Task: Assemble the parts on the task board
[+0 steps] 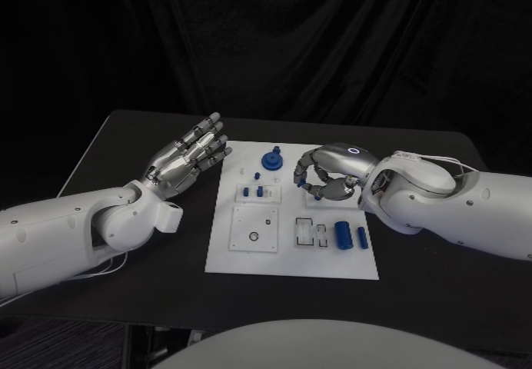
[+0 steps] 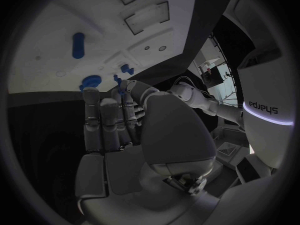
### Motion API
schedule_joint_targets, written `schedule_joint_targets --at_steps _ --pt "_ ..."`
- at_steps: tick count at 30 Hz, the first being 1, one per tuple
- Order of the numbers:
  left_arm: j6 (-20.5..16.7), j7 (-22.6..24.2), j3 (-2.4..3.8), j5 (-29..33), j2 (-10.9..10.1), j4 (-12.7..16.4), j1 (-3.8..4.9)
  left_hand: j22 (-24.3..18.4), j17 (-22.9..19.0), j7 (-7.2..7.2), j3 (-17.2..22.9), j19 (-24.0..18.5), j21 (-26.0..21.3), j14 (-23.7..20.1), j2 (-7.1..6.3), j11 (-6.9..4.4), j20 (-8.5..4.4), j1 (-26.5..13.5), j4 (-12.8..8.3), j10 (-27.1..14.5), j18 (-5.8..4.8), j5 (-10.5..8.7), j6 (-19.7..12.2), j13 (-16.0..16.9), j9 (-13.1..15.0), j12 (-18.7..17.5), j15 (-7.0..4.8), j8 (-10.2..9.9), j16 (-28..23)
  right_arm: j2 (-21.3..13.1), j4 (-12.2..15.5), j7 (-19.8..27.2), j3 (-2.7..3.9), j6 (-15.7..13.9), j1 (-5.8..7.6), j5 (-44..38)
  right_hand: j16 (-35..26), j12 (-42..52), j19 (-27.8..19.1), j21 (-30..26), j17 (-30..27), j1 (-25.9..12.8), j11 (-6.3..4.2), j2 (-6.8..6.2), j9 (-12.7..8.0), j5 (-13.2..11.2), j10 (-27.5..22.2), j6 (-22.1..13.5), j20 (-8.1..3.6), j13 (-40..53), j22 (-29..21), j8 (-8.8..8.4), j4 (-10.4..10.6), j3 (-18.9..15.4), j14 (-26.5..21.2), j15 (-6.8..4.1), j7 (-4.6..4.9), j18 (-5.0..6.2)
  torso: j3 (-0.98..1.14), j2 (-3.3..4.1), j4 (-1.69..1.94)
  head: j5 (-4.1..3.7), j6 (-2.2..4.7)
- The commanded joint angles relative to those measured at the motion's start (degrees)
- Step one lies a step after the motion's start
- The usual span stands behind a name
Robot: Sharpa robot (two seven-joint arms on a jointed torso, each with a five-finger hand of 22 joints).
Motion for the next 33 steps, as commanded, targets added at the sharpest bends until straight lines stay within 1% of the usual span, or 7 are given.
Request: schedule_joint_targets --at_steps 1,4,8,12,15,22,33 --pt "0.46 3.20 0.05 0.17 0.12 0.14 -0.09 0.08 -0.07 0.39 -0.02 0.01 0.03 0.08 0.21 0.48 0.21 0.17 -0.30 -0.06 0.82 0.25 -0.03 -0.10 0.05 -0.19 0.47 -0.03 -0.20 1.24 0.95 -3.02 -0.02 3.45 -0.36 -5.20 0.34 0.16 0.25 0.17 0.06 0.06 0.13 -0.82 0.10 -0.35 0.44 0.06 0.06 -0.10 2.74 0.04 -0.25 0.24 0.45 0.07 -0.26 -0.36 0.01 0.03 0.00 1.18 0.00" --pt "0.41 3.11 0.05 0.17 0.12 0.19 -0.09 0.08 -0.07 0.47 0.02 0.01 0.03 0.08 0.20 0.50 0.24 0.18 -0.39 -0.06 0.81 0.35 0.00 -0.10 0.06 -0.19 0.50 -0.03 -0.20 3.41 0.90 -3.93 -0.04 5.37 -0.85 -6.78 0.21 0.04 -0.19 -0.28 -0.38 0.01 0.15 -0.92 0.11 -0.65 0.45 0.00 0.06 -0.18 2.58 -0.03 -0.29 0.30 0.23 0.09 -0.25 -0.26 0.11 0.10 -0.06 2.05 0.00" --pt "0.43 3.07 0.05 0.17 0.33 0.19 -0.09 0.08 -0.07 0.47 0.02 0.01 0.03 0.08 0.20 0.50 0.24 0.18 -0.39 -0.06 0.81 0.35 0.00 -0.10 0.06 -0.19 0.50 -0.03 -0.20 5.33 0.44 -4.42 -0.05 6.48 -1.53 -7.72 0.14 -0.05 -0.41 -0.48 -0.52 0.01 0.17 -0.96 0.12 -0.78 0.43 -0.04 0.06 -0.23 2.50 -0.09 -0.33 0.37 0.11 0.11 -0.23 -0.21 0.06 0.06 0.07 2.55 0.00" --pt "0.51 3.00 0.05 0.17 0.55 0.14 -0.09 0.11 -0.07 0.55 0.07 0.02 0.04 0.08 0.21 0.51 0.26 0.19 -0.45 -0.06 0.81 0.42 0.05 -0.10 0.07 -0.19 0.52 -0.02 -0.20 7.05 -0.27 -4.64 -0.05 7.13 -2.30 -8.97 -0.07 -0.17 -0.88 -0.91 -1.11 0.06 0.19 -1.03 0.14 -0.91 0.42 -0.03 0.07 -0.30 2.36 -0.13 -0.44 0.48 -0.26 0.13 -0.22 -0.11 0.01 0.04 0.29 2.54 0.00" --pt "0.65 2.95 0.05 0.17 0.76 0.04 -0.09 0.12 -0.07 0.66 0.20 0.02 0.04 0.08 0.28 0.53 0.31 0.23 -0.61 -0.06 0.80 0.55 0.03 -0.10 0.07 -0.19 0.58 -0.02 -0.20 7.99 -0.76 -4.96 -0.05 7.67 -2.75 -9.89 -0.08 -0.18 -1.08 -1.07 -1.06 0.07 0.18 -1.00 0.17 -0.96 0.54 0.07 0.07 -0.32 2.31 -0.11 -0.47 0.54 -0.29 0.14 -0.22 -0.08 0.08 0.05 0.00 2.96 0.00" --pt "0.99 2.82 0.05 0.17 1.19 -0.20 -0.10 0.19 -0.07 0.76 0.41 0.04 0.06 0.08 0.37 0.55 0.37 0.34 -0.85 -0.06 0.80 0.63 0.01 -0.10 0.07 -0.19 0.63 -0.02 -0.20 9.00 -1.44 -5.66 -0.05 8.50 -3.34 -11.30 -0.25 -0.27 -1.50 -1.37 -1.47 -0.05 0.17 -1.13 0.23 -0.94 0.81 0.30 0.09 -0.41 2.22 -0.12 -0.51 0.61 -0.64 0.15 -0.24 -0.02 0.02 0.19 0.29 2.69 0.00" --pt "1.28 2.60 0.05 0.17 1.32 -0.33 -0.14 0.37 -0.07 0.96 1.03 0.11 0.12 0.08 0.54 0.55 0.65 0.60 -1.61 -0.06 0.86 0.76 0.02 -0.10 0.07 -0.19 0.84 -0.01 -0.20 9.84 -2.42 -5.68 -0.04 8.22 -4.30 -11.71 -0.25 -0.31 -1.54 -1.36 -1.45 -0.16 0.16 -1.20 0.25 -0.98 0.93 0.37 0.10 -0.45 2.22 -0.15 -0.50 0.61 -0.68 0.16 -0.25 -0.03 -0.03 0.24 0.10 3.03 0.00"
